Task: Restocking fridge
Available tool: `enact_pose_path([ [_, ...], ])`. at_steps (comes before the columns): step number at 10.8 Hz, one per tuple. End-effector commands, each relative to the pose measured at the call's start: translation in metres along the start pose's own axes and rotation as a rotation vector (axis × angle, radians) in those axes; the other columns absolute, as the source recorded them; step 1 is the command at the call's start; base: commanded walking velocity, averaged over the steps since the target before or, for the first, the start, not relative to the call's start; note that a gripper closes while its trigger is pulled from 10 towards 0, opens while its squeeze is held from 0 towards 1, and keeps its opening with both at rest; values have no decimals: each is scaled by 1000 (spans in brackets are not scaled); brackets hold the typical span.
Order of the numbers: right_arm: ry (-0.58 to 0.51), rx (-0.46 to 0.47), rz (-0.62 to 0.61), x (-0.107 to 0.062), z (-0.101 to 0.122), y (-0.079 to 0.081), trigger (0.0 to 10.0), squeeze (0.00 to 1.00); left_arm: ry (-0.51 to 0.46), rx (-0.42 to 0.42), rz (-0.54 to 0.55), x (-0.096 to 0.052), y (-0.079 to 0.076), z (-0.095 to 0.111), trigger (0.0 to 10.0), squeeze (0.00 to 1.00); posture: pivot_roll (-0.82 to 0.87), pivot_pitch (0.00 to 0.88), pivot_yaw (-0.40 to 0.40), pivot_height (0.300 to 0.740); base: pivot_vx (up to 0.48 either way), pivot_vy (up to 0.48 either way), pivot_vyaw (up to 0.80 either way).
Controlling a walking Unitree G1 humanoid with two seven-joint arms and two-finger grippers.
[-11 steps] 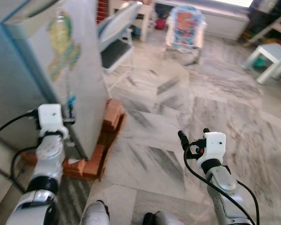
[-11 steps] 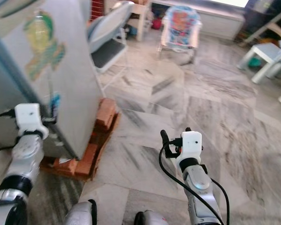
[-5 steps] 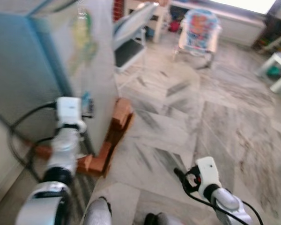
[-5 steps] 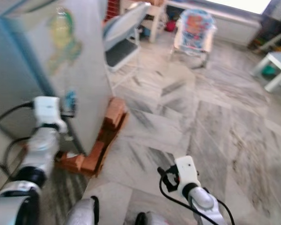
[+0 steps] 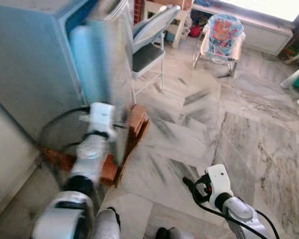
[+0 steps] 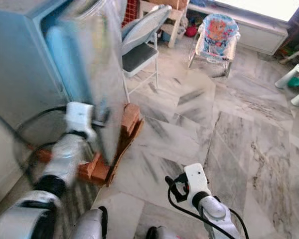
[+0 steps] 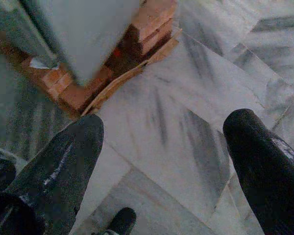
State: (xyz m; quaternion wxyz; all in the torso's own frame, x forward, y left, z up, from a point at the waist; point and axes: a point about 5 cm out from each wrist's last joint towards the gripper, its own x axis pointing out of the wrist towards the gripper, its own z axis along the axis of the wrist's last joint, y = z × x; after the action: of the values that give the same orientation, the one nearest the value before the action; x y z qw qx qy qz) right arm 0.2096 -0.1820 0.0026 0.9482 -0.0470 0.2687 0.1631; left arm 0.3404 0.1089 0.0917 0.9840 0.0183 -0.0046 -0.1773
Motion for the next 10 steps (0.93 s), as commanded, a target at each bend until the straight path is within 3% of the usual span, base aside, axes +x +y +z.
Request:
enact_pose_path([
  [1,30,-11,19,2,-2,0,10000,0,-211,-2,-482,15,-101,54,10000,0,77,90,-82,740,0,0,0],
  [2,33,-10,31,4,-2,2,10000,0,-218,12,-571,15,-124,57,10000,0,71,87,-79,740,0,0,0],
  [3,33,-19,38,5,-1,4,10000,0,-212,56,-534,21,-117,54,10000,0,64,84,-76,740,0,0,0],
  [4,34,-19,41,4,-1,6,10000,0,-183,40,-439,28,-96,53,10000,0,62,85,-75,740,0,0,0],
  [5,41,-27,51,3,-4,8,10000,0,-165,64,-317,30,-61,52,10000,0,67,89,-75,740,0,0,0],
  [6,-2,-37,47,4,1,8,10000,0,-138,89,-231,24,-34,48,10000,0,75,95,-78,740,0,0,0],
  [7,-85,-22,42,6,14,8,10000,0,-128,116,-182,18,-18,44,10000,0,81,97,-79,740,0,0,0],
  [8,-257,14,30,8,46,11,10000,0,-106,149,-84,3,8,32,10000,0,90,104,-78,740,0,0,0],
  [10,-408,4,-55,8,79,6,10000,0,-75,145,38,-32,32,15,10000,0,131,121,-71,740,0,0,0],
])
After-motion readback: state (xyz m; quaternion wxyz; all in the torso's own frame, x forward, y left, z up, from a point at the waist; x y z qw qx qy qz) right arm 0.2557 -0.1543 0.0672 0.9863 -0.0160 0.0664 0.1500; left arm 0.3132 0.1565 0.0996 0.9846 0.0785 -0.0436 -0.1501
